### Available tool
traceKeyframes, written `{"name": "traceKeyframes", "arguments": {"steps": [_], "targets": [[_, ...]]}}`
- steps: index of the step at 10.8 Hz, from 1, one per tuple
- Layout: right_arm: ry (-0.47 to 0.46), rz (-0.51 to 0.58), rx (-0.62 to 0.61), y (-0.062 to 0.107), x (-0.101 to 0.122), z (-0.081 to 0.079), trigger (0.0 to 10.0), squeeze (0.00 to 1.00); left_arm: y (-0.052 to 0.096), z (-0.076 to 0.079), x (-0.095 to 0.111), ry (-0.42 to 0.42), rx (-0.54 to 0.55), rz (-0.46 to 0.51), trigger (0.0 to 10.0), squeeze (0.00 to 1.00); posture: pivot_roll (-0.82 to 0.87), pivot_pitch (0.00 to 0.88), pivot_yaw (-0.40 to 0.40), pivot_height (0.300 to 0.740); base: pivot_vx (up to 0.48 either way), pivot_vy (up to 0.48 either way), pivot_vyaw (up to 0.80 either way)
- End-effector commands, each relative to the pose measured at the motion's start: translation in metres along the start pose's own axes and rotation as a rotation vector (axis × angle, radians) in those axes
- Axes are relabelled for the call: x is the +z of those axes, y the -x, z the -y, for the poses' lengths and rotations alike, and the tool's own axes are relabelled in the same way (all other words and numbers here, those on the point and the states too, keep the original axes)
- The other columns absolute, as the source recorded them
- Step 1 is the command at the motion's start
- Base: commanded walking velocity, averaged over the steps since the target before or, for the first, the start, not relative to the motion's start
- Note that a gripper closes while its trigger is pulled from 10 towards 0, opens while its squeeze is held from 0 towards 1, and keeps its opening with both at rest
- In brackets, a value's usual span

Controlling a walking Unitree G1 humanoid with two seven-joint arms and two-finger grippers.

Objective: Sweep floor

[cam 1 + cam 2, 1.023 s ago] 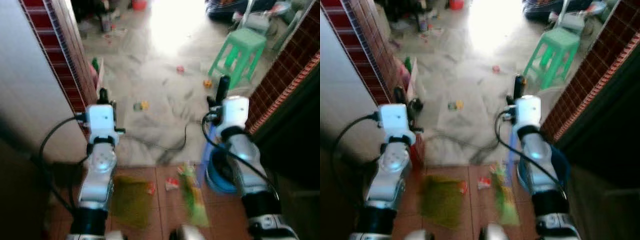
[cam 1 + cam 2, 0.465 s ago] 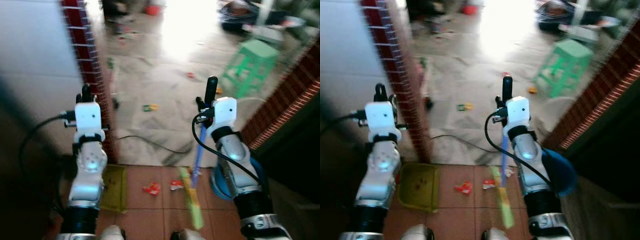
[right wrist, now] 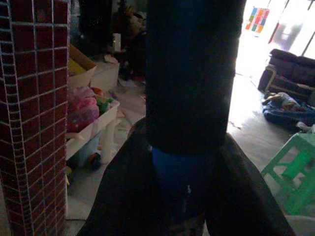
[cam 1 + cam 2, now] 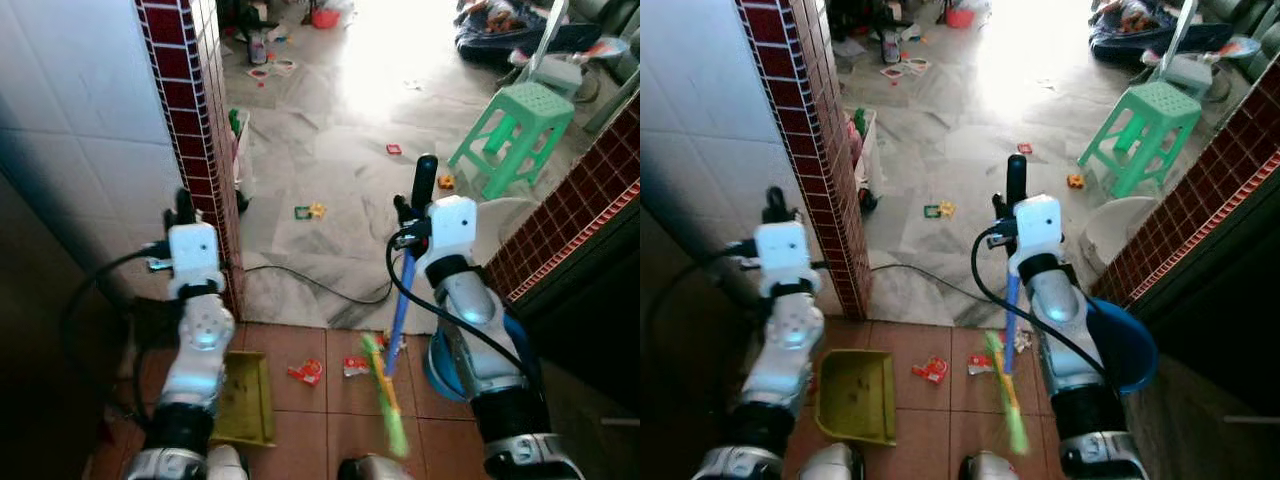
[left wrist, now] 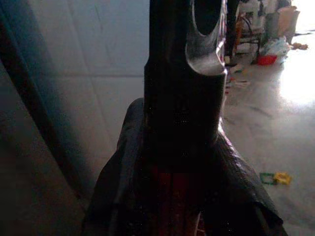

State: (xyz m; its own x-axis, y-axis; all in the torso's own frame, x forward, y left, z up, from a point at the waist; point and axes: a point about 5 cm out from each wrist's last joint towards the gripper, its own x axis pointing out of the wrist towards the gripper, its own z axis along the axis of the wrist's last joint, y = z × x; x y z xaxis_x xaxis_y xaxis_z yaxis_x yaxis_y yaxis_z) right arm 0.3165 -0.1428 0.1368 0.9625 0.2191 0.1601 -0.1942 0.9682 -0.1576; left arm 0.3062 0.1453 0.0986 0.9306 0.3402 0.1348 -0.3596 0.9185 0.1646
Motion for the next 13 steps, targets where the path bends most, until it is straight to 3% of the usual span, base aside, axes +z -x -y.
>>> {"name": "traceKeyframes", "arguments": {"steps": [1, 4, 7, 9, 11, 13], "targets": [[0.021, 0.047, -0.003, 0.0, 0.012, 0.005, 10.0, 0.0, -0.005, 0.008, 0.016, 0.01, -0.006, 0.095, 10.0, 0.0, -0.05, 0.119, -0.067, 0.74, 0.0, 0.0, 0.0], [0.034, 0.028, -0.02, 0.016, 0.015, 0.013, 10.0, 0.0, -0.007, 0.024, 0.007, 0.028, 0.027, 0.077, 10.0, 0.0, -0.1, 0.174, -0.076, 0.74, 0.0, 0.0, 0.0], [0.004, 0.008, -0.048, 0.018, 0.019, 0.015, 10.0, 0.0, -0.008, 0.045, -0.001, 0.033, -0.022, 0.026, 10.0, 0.0, -0.13, 0.205, -0.074, 0.74, 0.0, 0.0, 0.0], [-0.009, 0.029, -0.049, 0.008, 0.023, 0.014, 10.0, 0.0, 0.0, 0.059, -0.006, 0.051, -0.06, -0.019, 10.0, 0.0, -0.13, 0.209, -0.074, 0.74, 0.0, 0.0, 0.0], [-0.027, 0.066, -0.029, -0.011, 0.029, 0.004, 10.0, 0.0, 0.019, 0.083, -0.01, 0.142, -0.165, -0.09, 10.0, 0.0, -0.11, 0.21, -0.081, 0.74, 0.0, 0.0, 0.0], [-0.053, 0.091, 0.006, -0.02, 0.035, -0.008, 10.0, 0.0, 0.034, 0.096, -0.02, 0.18, -0.254, -0.163, 10.0, 0.0, -0.11, 0.201, -0.079, 0.74, 0.0, 0.0, 0.0]]}}
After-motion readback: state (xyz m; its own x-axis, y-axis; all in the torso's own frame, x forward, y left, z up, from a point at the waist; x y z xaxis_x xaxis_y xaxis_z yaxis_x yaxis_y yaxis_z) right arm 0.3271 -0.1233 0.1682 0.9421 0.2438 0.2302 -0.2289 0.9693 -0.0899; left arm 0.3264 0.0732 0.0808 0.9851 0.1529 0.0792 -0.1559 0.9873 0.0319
